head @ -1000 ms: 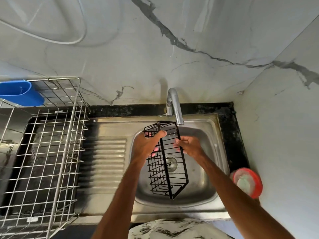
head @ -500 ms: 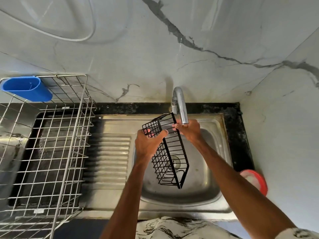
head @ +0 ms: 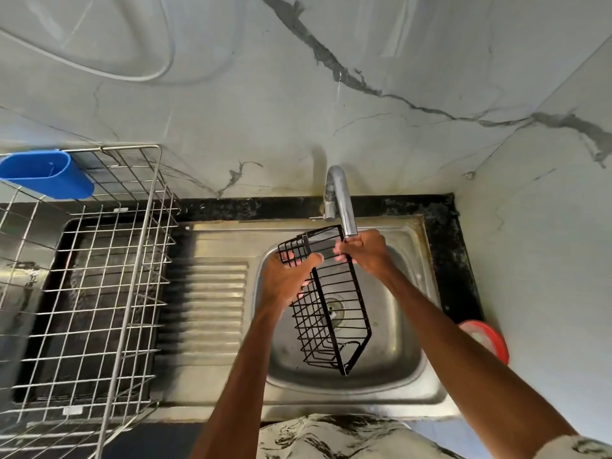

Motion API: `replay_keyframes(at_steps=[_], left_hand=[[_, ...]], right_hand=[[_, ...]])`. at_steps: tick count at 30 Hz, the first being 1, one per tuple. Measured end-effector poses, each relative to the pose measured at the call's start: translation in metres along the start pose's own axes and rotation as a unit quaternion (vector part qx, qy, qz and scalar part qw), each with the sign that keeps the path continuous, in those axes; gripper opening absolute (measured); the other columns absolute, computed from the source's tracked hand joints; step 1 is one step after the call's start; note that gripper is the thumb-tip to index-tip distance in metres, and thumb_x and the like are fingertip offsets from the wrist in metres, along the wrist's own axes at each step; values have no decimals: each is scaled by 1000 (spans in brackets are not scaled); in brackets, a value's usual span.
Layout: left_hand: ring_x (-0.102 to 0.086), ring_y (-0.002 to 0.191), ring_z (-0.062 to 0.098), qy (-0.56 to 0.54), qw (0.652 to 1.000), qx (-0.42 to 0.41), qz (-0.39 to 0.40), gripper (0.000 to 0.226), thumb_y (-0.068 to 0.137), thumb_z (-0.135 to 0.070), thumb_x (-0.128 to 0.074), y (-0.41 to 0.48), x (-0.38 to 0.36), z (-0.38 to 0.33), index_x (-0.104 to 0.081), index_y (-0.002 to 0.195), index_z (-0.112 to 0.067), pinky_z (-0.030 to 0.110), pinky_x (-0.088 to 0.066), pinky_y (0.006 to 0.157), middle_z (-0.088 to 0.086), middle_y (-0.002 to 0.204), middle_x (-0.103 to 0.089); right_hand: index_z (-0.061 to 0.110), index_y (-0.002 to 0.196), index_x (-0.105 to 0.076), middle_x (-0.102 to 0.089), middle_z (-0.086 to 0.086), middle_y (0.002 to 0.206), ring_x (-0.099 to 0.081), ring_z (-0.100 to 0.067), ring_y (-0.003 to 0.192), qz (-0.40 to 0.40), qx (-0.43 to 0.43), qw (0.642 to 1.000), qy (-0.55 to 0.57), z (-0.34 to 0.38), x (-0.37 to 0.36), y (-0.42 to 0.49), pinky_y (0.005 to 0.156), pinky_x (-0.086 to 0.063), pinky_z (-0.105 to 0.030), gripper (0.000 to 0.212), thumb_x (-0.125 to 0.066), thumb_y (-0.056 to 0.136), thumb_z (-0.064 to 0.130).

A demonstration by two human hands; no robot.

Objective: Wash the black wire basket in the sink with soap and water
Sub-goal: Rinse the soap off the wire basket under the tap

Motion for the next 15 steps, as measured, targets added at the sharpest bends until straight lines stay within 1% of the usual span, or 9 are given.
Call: replay_keyframes(at_steps=[2, 4, 6, 8, 9, 10, 11, 13, 15], left_hand=[[-65, 69, 22, -3, 1000, -4, 3, 49, 73, -58, -77, -1, -3, -2, -71, 84, -11, 45, -60, 77, 12, 83, -74], [-67, 74, 22, -13, 1000, 1, 5, 45, 75, -55, -79, -3, -5, -5, -72, 88, -12, 44, -60, 80, 12, 88, -75], [-65, 78, 18, -31, 999, 14, 4, 41, 79, -49, -80, -5, -7, -6, -73, 94, -11, 39, -59, 79, 12, 93, -76], [-67, 79, 17, -52, 998, 32, 4, 37, 82, -45, -82, -5, -8, -3, -73, 97, -12, 36, -61, 73, 10, 90, -75], [-70, 81, 19, -64, 997, 41, 7, 36, 81, -45, -82, -4, -8, -2, -73, 97, -13, 35, -62, 70, 8, 90, -74], [-73, 84, 22, -71, 996, 48, 9, 35, 80, -46, -82, -2, -9, -1, -73, 96, -16, 34, -63, 67, 7, 92, -75], [-74, 83, 21, -70, 996, 51, 10, 35, 80, -47, -82, 0, -8, 0, -74, 96, -17, 32, -63, 65, 7, 94, -75], [-73, 74, 13, -56, 997, 50, 13, 39, 79, -52, -81, 2, -7, -2, -75, 97, -18, 30, -61, 60, 8, 93, -76], [-70, 65, 5, -41, 998, 43, 20, 44, 76, -56, -81, 4, -7, -6, -76, 96, -18, 26, -58, 54, 8, 90, -77]], right_hand=[[-3, 97, -72, -77, -9, 82, -77, -22, 74, -8, 1, 1000, 17, 10, 4, 8, 70, -64, -35, 12, -76, 87, 3], [1, 100, -71, -78, -10, 88, -77, -20, 77, -11, 16, 999, 28, 13, 5, 7, 71, -64, -36, 12, -74, 89, 4], [12, 99, -69, -76, -5, 91, -74, -4, 75, -12, 42, 999, 3, 10, 2, -4, 65, -60, -22, 8, -69, 93, 7], [17, 116, -65, -71, 1, 101, -67, 5, 82, -46, 108, 985, -126, 6, 1, -23, 61, -53, -14, 25, -60, 98, 2], [15, 132, -59, -66, -1, 119, -64, 3, 95, -65, 154, 962, -214, 4, 0, -34, 66, -54, -13, 41, -54, 97, -5], [15, 145, -49, -55, -5, 143, -59, -1, 112, -77, 204, 933, -286, 1, -4, -45, 76, -55, -13, 58, -47, 93, -11], [14, 152, -40, -40, -5, 158, -51, -6, 129, -75, 264, 904, -328, -3, -10, -55, 88, -54, -15, 69, -41, 89, -15], [9, 155, -33, -25, -8, 165, -28, -18, 151, -16, 378, 831, -408, -12, -27, -67, 115, -40, -31, 74, -36, 85, -11], [5, 157, -25, -17, -15, 166, -14, -28, 155, 31, 405, 744, -530, -19, -37, -61, 124, -21, -48, 67, -47, 93, 4]])
Point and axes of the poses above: each hand's wrist, its own y-axis towards the middle knuckle, its own x-axis out of the back of the hand, z = x × y, the point moved 8 cm from there along y, towards the middle knuckle
